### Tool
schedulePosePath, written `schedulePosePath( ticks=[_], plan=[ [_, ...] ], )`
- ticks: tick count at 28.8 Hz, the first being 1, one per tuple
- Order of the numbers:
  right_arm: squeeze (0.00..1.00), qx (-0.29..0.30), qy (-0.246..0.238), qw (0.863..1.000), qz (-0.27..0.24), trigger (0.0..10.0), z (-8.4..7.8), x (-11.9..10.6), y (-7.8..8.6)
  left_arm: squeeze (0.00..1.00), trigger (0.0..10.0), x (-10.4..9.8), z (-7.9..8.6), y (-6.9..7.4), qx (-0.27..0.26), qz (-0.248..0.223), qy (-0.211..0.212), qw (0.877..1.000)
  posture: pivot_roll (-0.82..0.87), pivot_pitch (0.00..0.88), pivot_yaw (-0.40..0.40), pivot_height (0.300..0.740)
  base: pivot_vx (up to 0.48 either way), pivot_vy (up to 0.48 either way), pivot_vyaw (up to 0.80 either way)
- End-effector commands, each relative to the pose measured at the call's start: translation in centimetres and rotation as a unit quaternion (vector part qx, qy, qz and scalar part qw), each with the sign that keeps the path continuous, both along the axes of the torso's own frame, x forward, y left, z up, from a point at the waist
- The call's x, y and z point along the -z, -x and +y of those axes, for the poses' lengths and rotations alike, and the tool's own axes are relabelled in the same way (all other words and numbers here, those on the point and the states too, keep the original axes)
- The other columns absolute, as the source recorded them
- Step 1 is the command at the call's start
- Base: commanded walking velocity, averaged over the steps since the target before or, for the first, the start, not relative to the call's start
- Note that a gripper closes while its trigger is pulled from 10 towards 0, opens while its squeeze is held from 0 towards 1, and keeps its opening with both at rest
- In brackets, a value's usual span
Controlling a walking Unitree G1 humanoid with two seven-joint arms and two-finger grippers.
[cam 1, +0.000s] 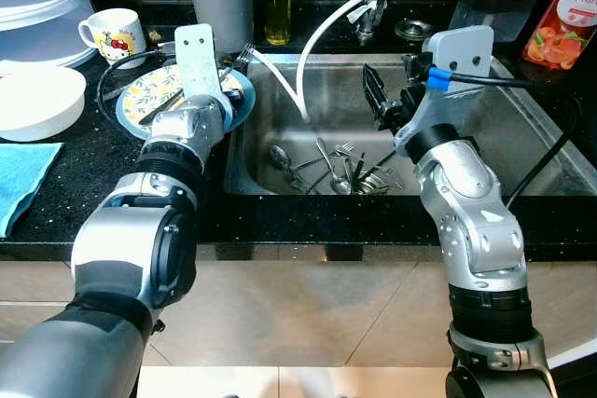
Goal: Kitchen organization
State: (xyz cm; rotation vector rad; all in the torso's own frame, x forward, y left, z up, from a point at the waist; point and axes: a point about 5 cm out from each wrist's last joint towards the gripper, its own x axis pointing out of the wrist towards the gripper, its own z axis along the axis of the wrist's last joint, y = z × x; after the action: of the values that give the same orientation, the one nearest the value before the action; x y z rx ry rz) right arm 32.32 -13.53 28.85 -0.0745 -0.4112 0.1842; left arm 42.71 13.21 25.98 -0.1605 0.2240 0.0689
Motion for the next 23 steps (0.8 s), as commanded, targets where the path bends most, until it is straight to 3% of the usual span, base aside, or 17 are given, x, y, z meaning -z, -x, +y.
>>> schedulePosePath(
  ticks=[1, 2, 3, 6, 7, 17, 23],
  plan=[
    [0.0, -0.002, -0.001, 1.0, -0.004, 10.0, 0.1, -0.1, 0.0, 0.0, 9.6, 0.6, 0.6, 0.1, -0.005, 0.023, -0.001, 1.0, 0.03, 0.068, 0.024, 0.74, 0.0, 0.0, 0.0],
    [0.0, -0.001, -0.001, 1.0, -0.004, 10.0, 0.1, -0.1, 0.0, 0.0, 8.5, 0.8, 0.5, 0.1, -0.002, 0.026, -0.001, 1.0, 0.03, 0.068, 0.024, 0.74, 0.0, 0.0, 0.0],
    [0.0, -0.001, -0.002, 1.0, -0.004, 10.0, 0.1, -0.1, 0.0, 0.0, 3.1, 0.9, 0.4, 0.1, 0.001, 0.029, 0.004, 1.0, 0.03, 0.069, 0.025, 0.74, 0.0, 0.0, 0.0],
    [0.0, -0.001, -0.003, 1.0, -0.004, 10.0, 0.1, -0.1, 0.0, 0.0, 3.1, 0.9, 0.4, 0.1, 0.0, 0.03, 0.004, 1.0, 0.03, 0.07, 0.025, 0.74, 0.0, 0.0, 0.0],
    [0.0, -0.001, -0.003, 1.0, -0.003, 10.0, 0.1, 0.0, 0.0, 0.0, 0.0, 0.9, 0.4, 0.1, 0.0, 0.03, 0.004, 1.0, 0.03, 0.069, 0.023, 0.74, 0.0, 0.0, 0.0],
    [0.0, -0.002, -0.001, 1.0, -0.003, 10.0, 0.1, 0.0, 0.0, 0.0, 0.0, 1.0, 0.9, 0.1, -0.013, 0.023, -0.017, 1.0, 0.03, 0.057, 0.025, 0.74, 0.0, 0.0, 0.0],
    [0.0, -0.007, 0.001, 1.0, -0.003, 10.0, 0.3, 0.0, 0.0, 0.0, 0.0, -0.5, 1.3, -0.1, -0.028, -0.028, -0.069, 0.997, 0.03, 0.05, 0.019, 0.74, 0.0, 0.0, 0.0]
  ],
)
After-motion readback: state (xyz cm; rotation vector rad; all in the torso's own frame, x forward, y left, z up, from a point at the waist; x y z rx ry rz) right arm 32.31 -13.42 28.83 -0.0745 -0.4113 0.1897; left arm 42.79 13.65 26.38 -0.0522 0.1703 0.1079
